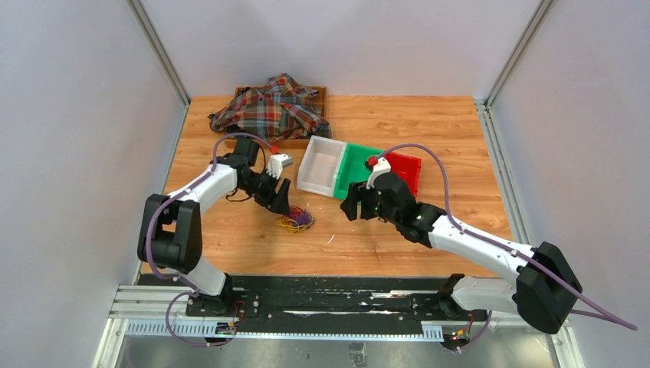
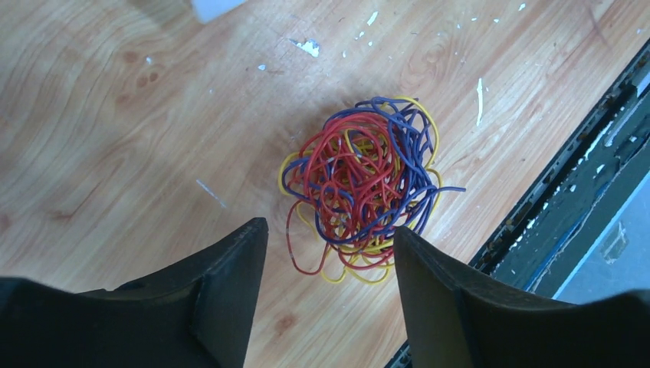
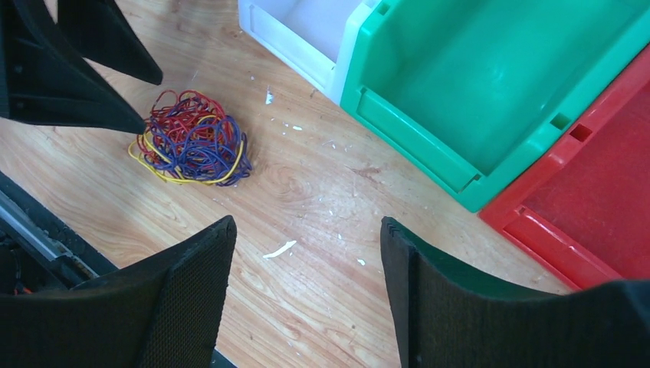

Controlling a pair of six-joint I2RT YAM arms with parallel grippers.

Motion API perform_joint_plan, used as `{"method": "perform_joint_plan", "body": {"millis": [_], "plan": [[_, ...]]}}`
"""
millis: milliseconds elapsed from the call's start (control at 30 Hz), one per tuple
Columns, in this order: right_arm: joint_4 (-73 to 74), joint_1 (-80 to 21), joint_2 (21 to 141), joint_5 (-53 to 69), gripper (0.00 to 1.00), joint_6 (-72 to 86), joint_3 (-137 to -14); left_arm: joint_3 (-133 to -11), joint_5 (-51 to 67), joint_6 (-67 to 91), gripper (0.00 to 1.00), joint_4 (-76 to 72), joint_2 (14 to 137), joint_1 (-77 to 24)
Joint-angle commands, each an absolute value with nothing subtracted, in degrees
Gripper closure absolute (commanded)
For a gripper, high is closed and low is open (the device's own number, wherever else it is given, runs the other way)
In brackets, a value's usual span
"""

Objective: Untangle the cables

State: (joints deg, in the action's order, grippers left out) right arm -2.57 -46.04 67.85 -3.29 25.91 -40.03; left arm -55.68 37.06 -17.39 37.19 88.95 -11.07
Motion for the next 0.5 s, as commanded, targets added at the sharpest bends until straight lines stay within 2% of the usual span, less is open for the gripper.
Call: {"method": "perform_joint_plan", "body": {"millis": [0,267,467], "plan": [[-2.24,-47.2,66.84,-3.54,0.34,25.4,-40.72,-58.37,39.77,-17.72,0.38,37.71,90.4,-12.0],[-2.15,-47.26,67.68,-3.12,0.43,25.27,-40.82,-59.37,40.69,-17.08,0.63,37.7,91.44,-12.41],[-1.24,-47.25,66.92,-3.91,0.44,24.87,-40.95,-58.3,41.31,-16.53,0.64,37.79,92.09,-12.48]]}}
